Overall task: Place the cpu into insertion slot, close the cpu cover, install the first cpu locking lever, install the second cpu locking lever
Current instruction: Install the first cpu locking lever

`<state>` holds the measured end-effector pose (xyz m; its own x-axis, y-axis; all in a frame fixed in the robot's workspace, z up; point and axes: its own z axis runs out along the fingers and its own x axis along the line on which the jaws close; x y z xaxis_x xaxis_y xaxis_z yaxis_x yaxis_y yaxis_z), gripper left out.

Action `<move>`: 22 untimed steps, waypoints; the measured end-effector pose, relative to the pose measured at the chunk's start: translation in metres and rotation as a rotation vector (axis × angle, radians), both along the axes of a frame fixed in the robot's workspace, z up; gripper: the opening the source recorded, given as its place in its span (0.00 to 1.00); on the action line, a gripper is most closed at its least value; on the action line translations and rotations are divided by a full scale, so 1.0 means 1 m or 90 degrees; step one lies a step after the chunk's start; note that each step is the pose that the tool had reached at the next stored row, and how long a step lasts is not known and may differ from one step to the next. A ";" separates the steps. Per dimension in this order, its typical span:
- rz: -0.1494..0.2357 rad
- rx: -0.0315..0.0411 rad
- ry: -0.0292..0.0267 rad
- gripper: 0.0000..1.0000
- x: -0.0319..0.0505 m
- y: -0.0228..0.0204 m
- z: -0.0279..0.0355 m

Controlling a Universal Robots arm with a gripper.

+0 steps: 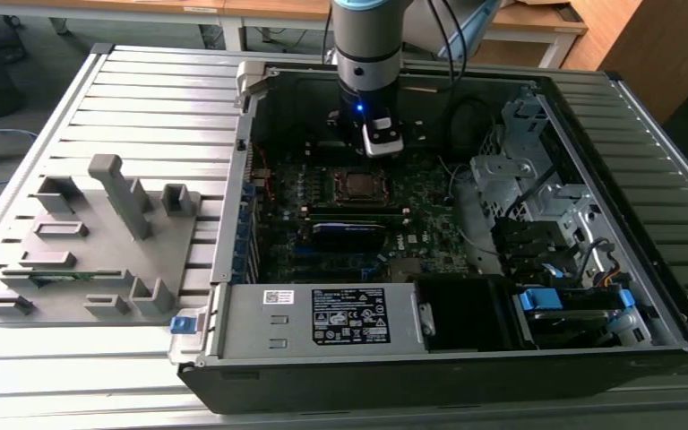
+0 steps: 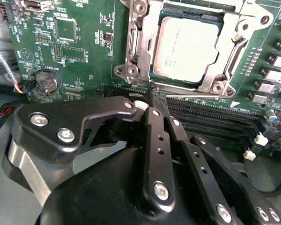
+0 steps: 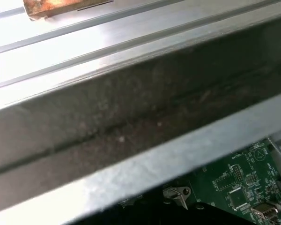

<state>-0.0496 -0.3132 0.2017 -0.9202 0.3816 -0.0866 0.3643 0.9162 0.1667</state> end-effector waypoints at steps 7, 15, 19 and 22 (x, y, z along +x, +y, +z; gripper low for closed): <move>0.000 0.0404 0.0000 0.11 0.0000 -0.0015 0.0012; 0.000 0.0441 -0.0010 0.11 0.0000 -0.0049 0.0012; 0.000 0.0453 -0.0010 0.11 0.0000 -0.0050 0.0058; 0.000 0.0461 -0.0010 0.11 0.0000 -0.0050 0.0100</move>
<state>-0.0497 -0.3182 0.2117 -0.9202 0.3869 -0.0602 0.3639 0.9018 0.2330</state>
